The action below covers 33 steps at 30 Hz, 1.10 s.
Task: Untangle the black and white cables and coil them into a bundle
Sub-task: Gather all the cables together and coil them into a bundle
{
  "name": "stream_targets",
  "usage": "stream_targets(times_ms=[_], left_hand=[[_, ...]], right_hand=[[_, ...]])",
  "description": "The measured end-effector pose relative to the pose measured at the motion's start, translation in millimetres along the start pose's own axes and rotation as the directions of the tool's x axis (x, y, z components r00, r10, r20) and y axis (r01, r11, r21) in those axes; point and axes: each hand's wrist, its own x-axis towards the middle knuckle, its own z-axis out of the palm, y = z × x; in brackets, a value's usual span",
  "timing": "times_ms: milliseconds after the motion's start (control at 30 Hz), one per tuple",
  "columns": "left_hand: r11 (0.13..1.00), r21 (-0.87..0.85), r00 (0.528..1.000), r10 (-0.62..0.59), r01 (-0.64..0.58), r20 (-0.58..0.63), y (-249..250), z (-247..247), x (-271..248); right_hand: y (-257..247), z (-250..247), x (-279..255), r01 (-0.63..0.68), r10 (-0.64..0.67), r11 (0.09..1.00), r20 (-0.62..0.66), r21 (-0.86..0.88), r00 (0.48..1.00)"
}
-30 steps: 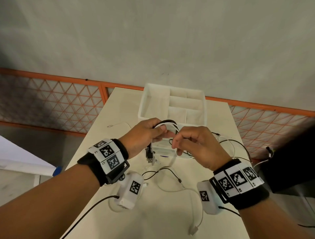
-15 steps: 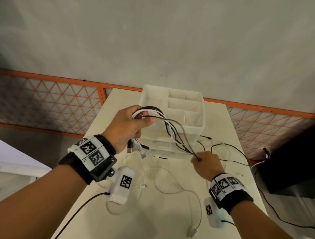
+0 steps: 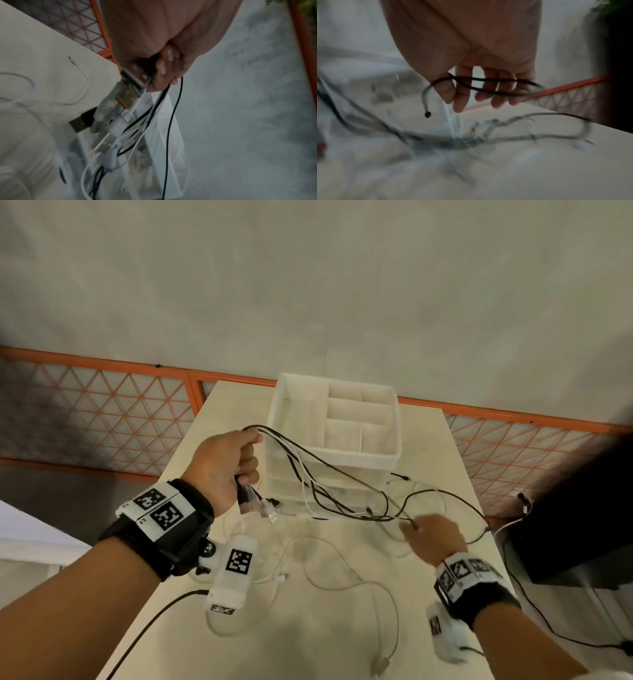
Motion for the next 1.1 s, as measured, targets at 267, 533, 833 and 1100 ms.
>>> stream_targets(times_ms=[267, 533, 833, 1100], left_hand=[[0.982, 0.176, 0.996, -0.078, 0.068, 0.047, -9.7, 9.8, -8.1], [0.997, 0.071, 1.0, -0.012, 0.012, -0.004, -4.3, 11.2, -6.4], [0.97, 0.24, 0.994, -0.055, 0.032, 0.09, -8.2, -3.1, -13.2], [0.943, 0.331, 0.983, -0.041, -0.021, 0.178, -11.3, -10.5, -20.6]], right_hand=[[-6.8, -7.5, -16.3, 0.131, -0.114, 0.903, -0.067, 0.41, 0.991], [-1.1, -47.3, -5.9, 0.059, -0.021, 0.97, -0.16, 0.236, 0.987], [23.2, -57.4, 19.3, -0.069, 0.274, 0.882, -0.388, 0.466, 0.88], [31.9, -30.7, 15.3, -0.03, 0.094, 0.882, -0.112, 0.47, 0.989]])
